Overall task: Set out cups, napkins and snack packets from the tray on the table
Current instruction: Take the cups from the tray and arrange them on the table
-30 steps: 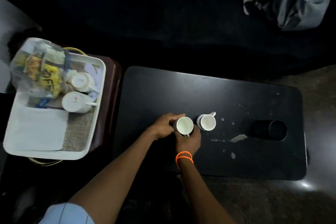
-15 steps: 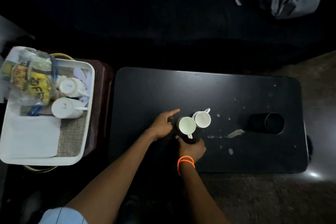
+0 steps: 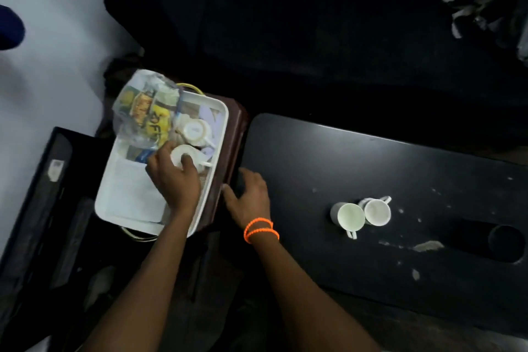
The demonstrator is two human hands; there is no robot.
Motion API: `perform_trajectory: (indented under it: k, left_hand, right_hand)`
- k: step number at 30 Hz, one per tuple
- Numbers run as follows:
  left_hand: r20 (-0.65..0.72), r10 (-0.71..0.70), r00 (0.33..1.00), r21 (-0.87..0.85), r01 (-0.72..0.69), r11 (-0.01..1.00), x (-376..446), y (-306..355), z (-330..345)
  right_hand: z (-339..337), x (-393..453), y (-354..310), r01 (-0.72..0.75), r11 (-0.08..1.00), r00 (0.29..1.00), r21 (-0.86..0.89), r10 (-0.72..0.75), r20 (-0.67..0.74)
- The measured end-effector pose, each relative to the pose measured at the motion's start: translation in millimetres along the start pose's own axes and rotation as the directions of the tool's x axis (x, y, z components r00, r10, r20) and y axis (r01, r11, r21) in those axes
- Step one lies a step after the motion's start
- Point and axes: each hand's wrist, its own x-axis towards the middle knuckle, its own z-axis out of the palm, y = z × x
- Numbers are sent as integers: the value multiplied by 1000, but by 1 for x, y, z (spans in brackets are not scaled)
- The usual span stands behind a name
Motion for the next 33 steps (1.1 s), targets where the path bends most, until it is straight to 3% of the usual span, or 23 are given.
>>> perform_trajectory:
  k: [2,5,8,14,16,18,21,24,26,30,33]
  left_hand:
    - [76,-195,978,13,195,981,22,-6,-5]
    - [208,-478,853,-17,492,870,45,-9,-12]
    - [409,-664,626,-325,780,535,53,-8,-19]
    - [647,-574,501,-366,865,343,58,-17,-39]
    - [739,-488,464,-412,885,218,49,-22,-46]
    - [840,-330,430,-401,903,156,38,-25,-48]
    - [886,-126,447,-410,881,237,22,-17,-34]
    - [858,-5,514,-464,779,422,10,5,-8]
    - [850,64,523,-461,681,568,-2,23,13]
    - [818,93,568,-418,475,774,-41,55,65]
    - [847,80,525,-350,438,828,-77,68,105]
  right_hand:
    - [13,16,-27,122,990,991,-73,-117,69]
    - [32,36,-55,143,981,981,-131,-123,152]
    - [43,46,-67,99,989,982,-111,-79,173]
    - [30,40,-76,-17,992,993,122,3,119]
    - [18,39,-76,-44,979,995,199,24,98]
    - [3,39,-74,-69,966,993,250,43,109]
    - [-25,44,-61,-54,960,981,275,-1,196]
    - [-66,56,-36,10,958,965,286,-85,249]
    - [-95,66,-17,41,968,963,249,-105,249]
    - [-141,80,25,15,995,976,100,-36,213]
    - [-166,83,59,-80,996,987,30,75,145]
